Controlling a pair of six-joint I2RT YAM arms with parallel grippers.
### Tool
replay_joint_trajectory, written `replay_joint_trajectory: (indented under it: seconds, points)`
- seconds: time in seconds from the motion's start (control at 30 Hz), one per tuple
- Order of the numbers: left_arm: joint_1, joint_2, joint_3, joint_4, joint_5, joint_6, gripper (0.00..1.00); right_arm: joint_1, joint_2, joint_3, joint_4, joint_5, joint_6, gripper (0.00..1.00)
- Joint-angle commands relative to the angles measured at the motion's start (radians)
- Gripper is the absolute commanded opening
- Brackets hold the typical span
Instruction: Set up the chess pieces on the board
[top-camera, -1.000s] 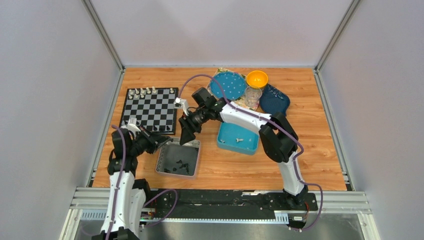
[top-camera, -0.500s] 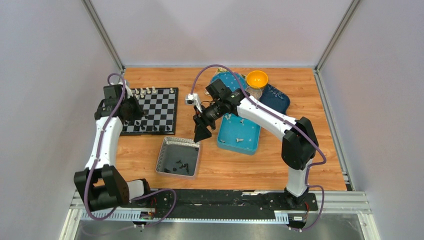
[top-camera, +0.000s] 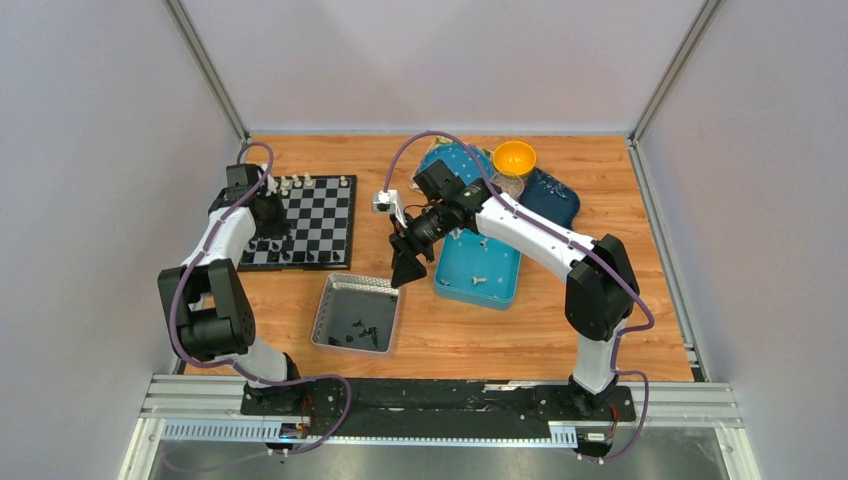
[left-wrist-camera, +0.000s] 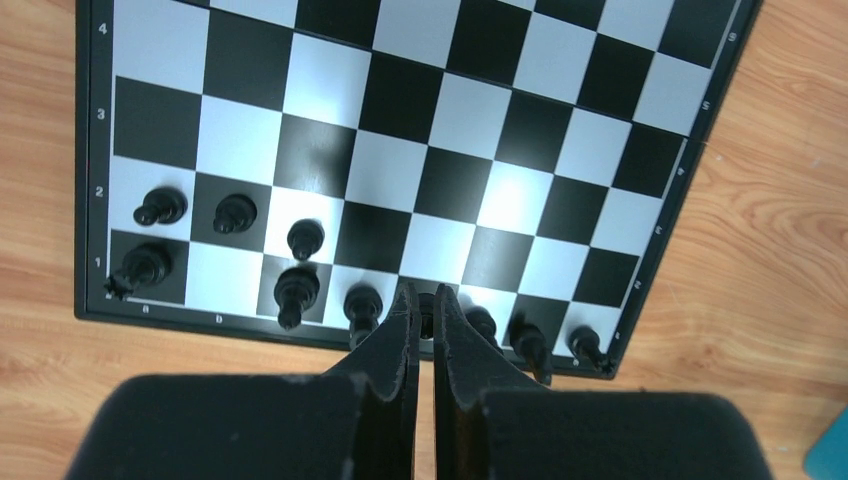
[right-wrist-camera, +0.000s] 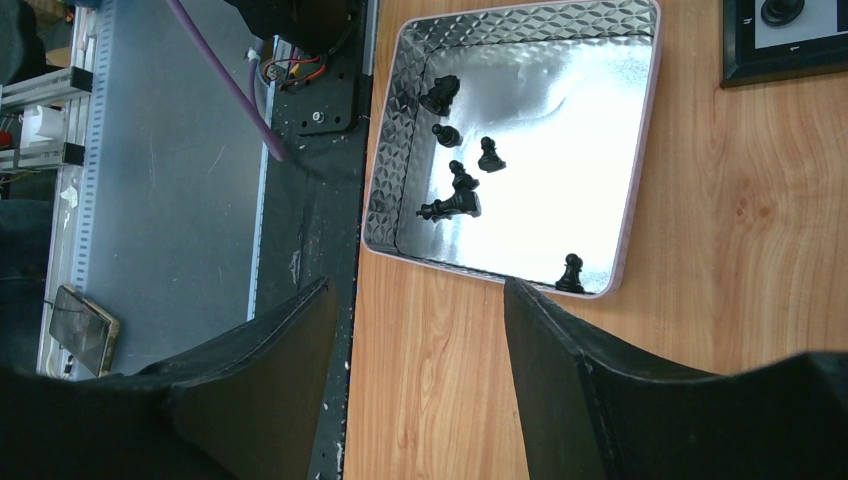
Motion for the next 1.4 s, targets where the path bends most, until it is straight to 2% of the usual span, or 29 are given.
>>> replay_joint_trajectory:
  seconds: [0.0, 0.5, 1.37]
  points:
    - [-0.008, 0.03, 0.047, 0.093, -0.02, 0.052, 0.0, 0.003, -0.035, 0.0, 0.007, -0.036, -0.024, 0.65]
    - [-0.007, 0.072, -0.025, 0.153, -0.054, 0.093, 0.02, 0.003, -0.009, 0.011, 0.004, -0.04, -0.019, 0.65]
    - [-0.007, 0.127, -0.029, 0.142, -0.066, 0.116, 0.08, 0.003, 0.014, 0.014, 0.001, -0.04, -0.02, 0.65]
